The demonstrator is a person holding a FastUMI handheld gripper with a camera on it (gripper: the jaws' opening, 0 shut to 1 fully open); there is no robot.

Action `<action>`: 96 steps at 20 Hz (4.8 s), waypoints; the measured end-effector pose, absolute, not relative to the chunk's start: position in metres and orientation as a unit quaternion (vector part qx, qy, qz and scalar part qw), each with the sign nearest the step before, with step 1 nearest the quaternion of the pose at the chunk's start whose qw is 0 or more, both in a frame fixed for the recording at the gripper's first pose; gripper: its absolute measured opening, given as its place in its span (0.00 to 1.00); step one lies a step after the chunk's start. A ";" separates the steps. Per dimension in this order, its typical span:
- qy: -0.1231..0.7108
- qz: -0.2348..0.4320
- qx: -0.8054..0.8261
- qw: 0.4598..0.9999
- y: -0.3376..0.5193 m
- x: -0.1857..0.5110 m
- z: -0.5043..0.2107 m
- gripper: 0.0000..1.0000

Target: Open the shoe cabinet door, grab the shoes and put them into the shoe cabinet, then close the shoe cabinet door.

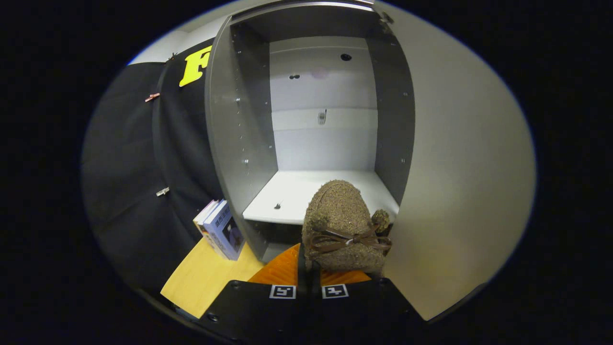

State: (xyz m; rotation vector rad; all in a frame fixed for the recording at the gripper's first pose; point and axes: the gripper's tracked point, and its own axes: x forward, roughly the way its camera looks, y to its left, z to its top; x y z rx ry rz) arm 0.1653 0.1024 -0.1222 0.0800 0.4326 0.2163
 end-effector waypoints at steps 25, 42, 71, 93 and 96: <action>0.271 0.056 0.027 0.961 0.143 0.423 -0.181 0.05; 0.255 0.074 0.034 0.964 0.150 0.376 -0.154 0.99; 0.010 0.079 0.038 0.996 0.064 -0.020 0.031 0.98; 0.041 -0.130 0.060 0.989 -0.224 -0.037 -0.011 0.98; 0.038 -0.133 0.052 0.989 -0.218 -0.030 -0.014 0.96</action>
